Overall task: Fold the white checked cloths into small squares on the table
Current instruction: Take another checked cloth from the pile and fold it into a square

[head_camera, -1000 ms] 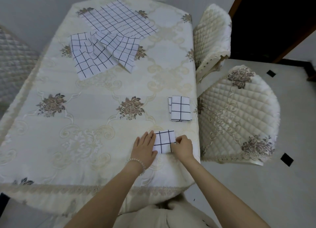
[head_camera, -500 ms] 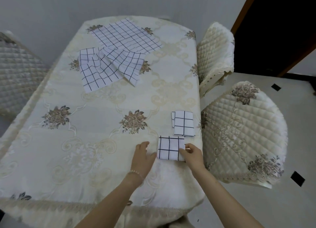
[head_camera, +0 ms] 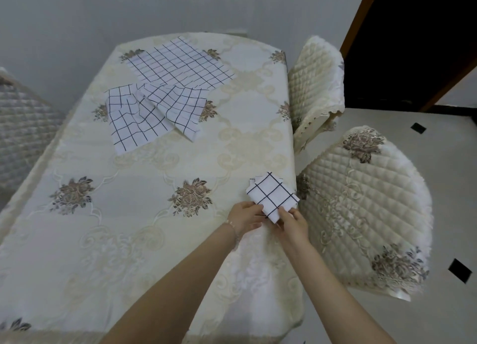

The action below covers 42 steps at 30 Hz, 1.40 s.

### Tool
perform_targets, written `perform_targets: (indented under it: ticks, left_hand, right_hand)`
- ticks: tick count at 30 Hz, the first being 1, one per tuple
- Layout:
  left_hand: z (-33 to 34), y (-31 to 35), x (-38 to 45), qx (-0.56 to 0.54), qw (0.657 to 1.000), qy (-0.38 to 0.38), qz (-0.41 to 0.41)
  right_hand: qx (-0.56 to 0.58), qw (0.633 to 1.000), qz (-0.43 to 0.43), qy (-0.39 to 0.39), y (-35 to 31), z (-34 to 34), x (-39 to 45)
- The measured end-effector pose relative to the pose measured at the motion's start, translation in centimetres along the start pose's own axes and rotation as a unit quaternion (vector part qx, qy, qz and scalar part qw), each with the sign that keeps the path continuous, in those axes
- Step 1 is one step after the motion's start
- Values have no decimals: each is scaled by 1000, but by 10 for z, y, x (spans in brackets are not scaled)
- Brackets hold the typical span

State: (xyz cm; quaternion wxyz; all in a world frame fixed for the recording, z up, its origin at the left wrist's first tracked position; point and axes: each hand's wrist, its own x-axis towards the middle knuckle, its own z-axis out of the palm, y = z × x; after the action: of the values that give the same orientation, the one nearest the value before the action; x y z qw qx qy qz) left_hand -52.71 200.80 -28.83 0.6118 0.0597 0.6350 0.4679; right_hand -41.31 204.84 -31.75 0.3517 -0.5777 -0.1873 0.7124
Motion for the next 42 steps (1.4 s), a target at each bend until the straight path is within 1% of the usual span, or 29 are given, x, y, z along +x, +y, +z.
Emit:
perform_targets:
  ticks: [2, 3, 6, 9, 12, 17, 19, 20, 21, 22, 23, 24, 25, 26, 27, 28, 29, 30, 32, 34, 37, 40, 42]
  left_hand:
    - [10, 2, 16, 18, 999, 36, 7]
    - [13, 2, 24, 45, 997, 61, 16]
    - [13, 4, 39, 180, 974, 119, 61]
    - [7, 11, 46, 260, 954, 110, 103]
    - [3, 13, 53, 333, 927, 115, 126]
    - [2, 4, 58, 354, 912, 134, 156]
    - [1, 1, 57, 365, 904, 137, 173]
    - [0, -1, 57, 382, 892, 142, 194]
    - [-2, -3, 58, 411, 870, 149, 228]
    - [-5, -5, 58, 452, 835, 157, 271]
    - [-8, -7, 60, 500, 791, 161, 315]
    - [-10, -8, 61, 548, 742, 158, 353]
    - [-12, -8, 62, 590, 696, 145, 383]
    - [-13, -9, 63, 627, 653, 127, 405]
    - [-13, -10, 65, 664, 610, 109, 418]
    - [-12, -10, 67, 700, 571, 98, 417]
    - [-11, -11, 69, 730, 541, 97, 406]
    - [-9, -11, 70, 752, 524, 95, 388]
    - [-7, -13, 75, 781, 511, 91, 348]
    - [-8, -16, 81, 792, 509, 92, 325]
    - [-12, -19, 89, 793, 513, 85, 317]
    - [-14, -23, 95, 778, 533, 74, 326]
    - [-16, -27, 99, 767, 545, 70, 332]
  right_hand:
    - [-5, 1000, 11, 29, 8, 6, 5]
    - [-19, 999, 10, 41, 11, 8, 6]
    - [-40, 996, 2, 80, 14, 15, 8]
    - [-85, 991, 8, 102, 14, 15, 14]
    - [-159, 983, -4, 94, 12, 9, 17]
    - [-259, 962, -57, 65, 10, -5, 20]
    - [-307, 946, -81, 70, 10, -8, 21]
    - [-337, 934, -95, 74, 9, -11, 21]
    - [-365, 920, -112, 85, 7, -13, 19]
    - [-389, 905, -137, 103, 5, -14, 17]
    - [-414, 881, -189, 126, 2, -15, 16]
    - [-448, 842, -266, 141, -1, -15, 16]
    - [-486, 792, -342, 138, -3, -15, 18]
    - [-526, 745, -394, 115, -3, -13, 22]
    - [-561, 710, -419, 76, -3, -10, 29]
    - [-589, 686, -426, 33, -3, -5, 38]
    - [-612, 665, -428, -1, -3, 1, 44]
    - [-637, 640, -429, -25, -4, 7, 50]
    - [-680, 598, -419, -56, -5, 17, 61]
    - [-705, 582, -398, -72, -2, 20, 70]
    - [-719, 578, -378, -72, 5, 12, 83]
    - [-720, 579, -377, -61, 13, 4, 91]
    - [-722, 570, -389, -51, 17, 1, 94]
